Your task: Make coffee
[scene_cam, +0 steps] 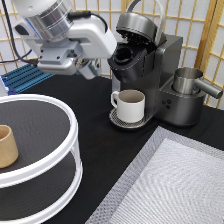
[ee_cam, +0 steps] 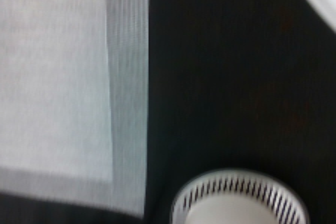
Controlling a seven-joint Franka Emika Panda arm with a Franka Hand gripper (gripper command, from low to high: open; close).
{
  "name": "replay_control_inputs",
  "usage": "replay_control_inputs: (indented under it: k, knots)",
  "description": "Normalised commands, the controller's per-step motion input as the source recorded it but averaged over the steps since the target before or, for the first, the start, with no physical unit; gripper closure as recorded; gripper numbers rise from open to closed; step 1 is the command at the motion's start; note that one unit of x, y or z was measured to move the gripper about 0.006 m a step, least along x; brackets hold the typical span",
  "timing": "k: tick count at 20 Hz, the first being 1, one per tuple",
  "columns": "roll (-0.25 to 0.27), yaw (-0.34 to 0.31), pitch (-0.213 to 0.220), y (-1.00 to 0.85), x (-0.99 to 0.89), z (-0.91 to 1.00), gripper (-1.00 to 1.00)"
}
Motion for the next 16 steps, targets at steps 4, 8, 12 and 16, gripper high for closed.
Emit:
replay_control_inputs:
  k: [4,8,12,16]
  knots:
    - [0.166,-0.002,0.003,0.63,0.26,0.63,1.0]
    - [0.103,-0.005,0.012,0.64,0.34,0.5,1.0]
    - [0.074,-0.009,0.029,0.55,0.32,0.43,1.0]
    - [0.039,-0.015,0.035,0.4,0.18,0.09,1.0]
